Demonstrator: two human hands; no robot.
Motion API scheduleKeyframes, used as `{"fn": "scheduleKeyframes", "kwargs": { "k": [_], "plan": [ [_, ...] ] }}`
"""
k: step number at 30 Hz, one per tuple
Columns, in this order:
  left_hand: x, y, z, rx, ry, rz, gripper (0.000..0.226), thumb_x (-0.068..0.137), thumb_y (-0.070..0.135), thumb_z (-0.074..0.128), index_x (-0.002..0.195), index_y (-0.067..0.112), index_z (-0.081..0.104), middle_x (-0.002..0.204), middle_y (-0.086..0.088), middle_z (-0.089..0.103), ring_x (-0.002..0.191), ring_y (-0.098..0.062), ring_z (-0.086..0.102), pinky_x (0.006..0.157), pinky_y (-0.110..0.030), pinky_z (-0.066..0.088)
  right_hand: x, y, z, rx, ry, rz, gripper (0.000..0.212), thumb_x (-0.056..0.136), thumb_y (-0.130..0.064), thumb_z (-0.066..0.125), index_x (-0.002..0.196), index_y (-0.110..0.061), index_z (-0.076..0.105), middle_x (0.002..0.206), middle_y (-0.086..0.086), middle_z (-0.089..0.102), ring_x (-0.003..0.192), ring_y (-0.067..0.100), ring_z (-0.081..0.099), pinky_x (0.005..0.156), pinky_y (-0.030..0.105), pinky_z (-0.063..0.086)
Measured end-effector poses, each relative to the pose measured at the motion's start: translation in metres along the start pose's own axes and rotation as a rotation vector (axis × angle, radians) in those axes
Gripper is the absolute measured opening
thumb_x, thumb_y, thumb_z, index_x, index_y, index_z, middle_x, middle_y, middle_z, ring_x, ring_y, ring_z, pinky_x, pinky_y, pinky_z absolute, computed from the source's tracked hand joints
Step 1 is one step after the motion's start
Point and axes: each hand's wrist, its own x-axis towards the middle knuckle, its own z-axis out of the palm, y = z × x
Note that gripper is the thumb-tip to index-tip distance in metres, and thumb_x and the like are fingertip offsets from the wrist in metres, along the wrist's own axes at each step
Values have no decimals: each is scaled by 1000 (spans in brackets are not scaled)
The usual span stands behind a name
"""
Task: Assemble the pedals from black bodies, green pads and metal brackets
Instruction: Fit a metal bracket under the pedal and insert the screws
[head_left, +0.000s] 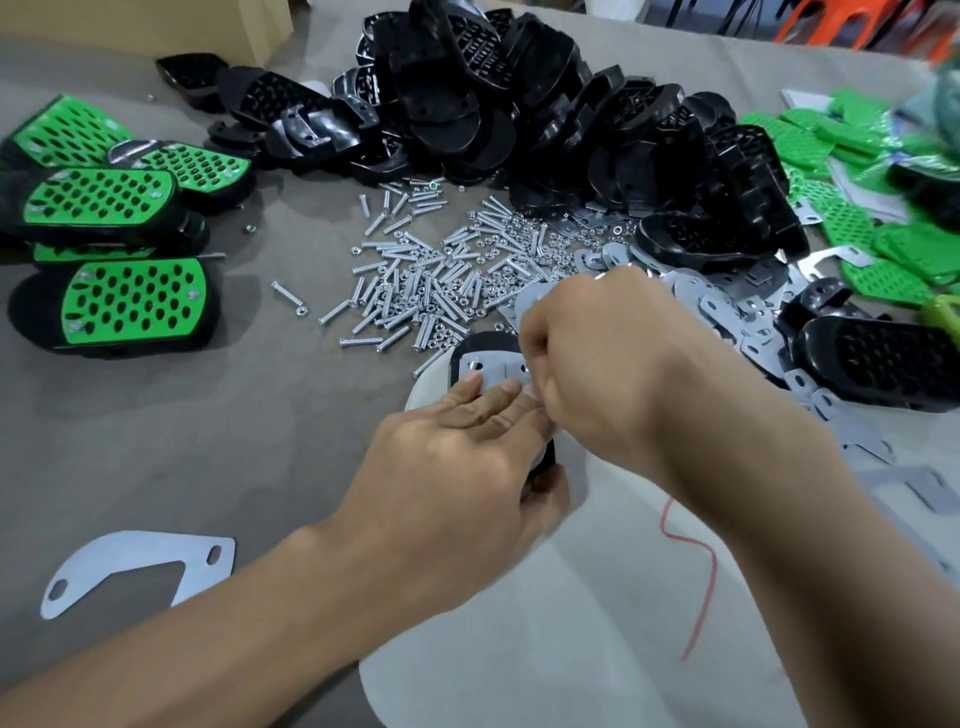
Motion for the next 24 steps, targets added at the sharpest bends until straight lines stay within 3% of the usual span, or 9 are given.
{"fn": "scheduleKeyframes", "kwargs": {
  "k": [5, 9, 13, 17, 19, 20, 22, 24],
  "plan": [
    [0, -1, 2, -10, 21, 6, 28, 78, 23, 63, 95, 11, 83, 100, -2, 81, 98, -14, 76, 100, -32, 52, 5, -3, -14, 11, -90, 82, 12, 85, -15, 55, 80, -16, 66, 68, 3, 59, 61, 19, 54, 53, 27, 43],
    [-2, -3, 4, -45, 6, 5, 21, 76, 22, 68, 90, 12, 81, 104, -2, 80, 101, -13, 76, 103, -32, 49, 44, 8, -13, 143, 158, 92, 27, 85, -10, 52, 85, -22, 76, 80, 9, 70, 65, 24, 64, 70, 34, 59],
    [-3, -3, 1, -79, -36, -4, 26, 77, 26, 65, 93, 13, 81, 108, -1, 80, 104, -12, 75, 103, -33, 52, 90, 11, 11, 36, 35, 79, 18, 93, -17, 60, 107, -14, 70, 101, 14, 68, 90, 30, 65, 85, 38, 58],
    [-4, -4, -1, -94, -58, -6, 27, 71, 23, 79, 96, 13, 81, 109, -1, 79, 106, -12, 74, 102, -34, 54, 108, 7, 18, -74, 38, 19, 4, 89, -11, 63, 87, -7, 63, 75, 6, 49, 79, 31, 55, 63, 31, 44],
    [-4, -5, -3, -98, -75, -8, 30, 71, 24, 83, 99, 13, 81, 110, -1, 79, 107, -13, 74, 101, -36, 56, 109, 5, 19, -113, 54, 13, 18, 87, -10, 63, 72, -9, 52, 69, 6, 40, 73, 32, 50, 53, 27, 33],
    [-5, -5, -3, -94, -78, -3, 30, 71, 24, 84, 99, 13, 81, 111, -1, 79, 107, -13, 74, 100, -37, 56, 107, 4, 19, -115, 65, 19, 17, 88, -11, 63, 74, -9, 53, 68, 6, 40, 72, 32, 49, 53, 27, 32],
    [-5, -6, -3, -70, -73, 20, 30, 72, 24, 85, 100, 12, 82, 112, -3, 79, 106, -14, 74, 100, -37, 56, 101, 3, 21, -102, 135, 67, 5, 90, -15, 64, 94, -12, 67, 78, 7, 49, 75, 32, 50, 63, 30, 38],
    [-6, -7, -3, -37, -58, 41, 28, 75, 25, 83, 100, 11, 82, 111, -4, 79, 105, -15, 75, 99, -37, 57, 91, 4, 22, -66, 239, 143, 12, 92, -22, 66, 103, -17, 69, 88, 11, 59, 79, 33, 54, 69, 32, 40]
  ]
}}
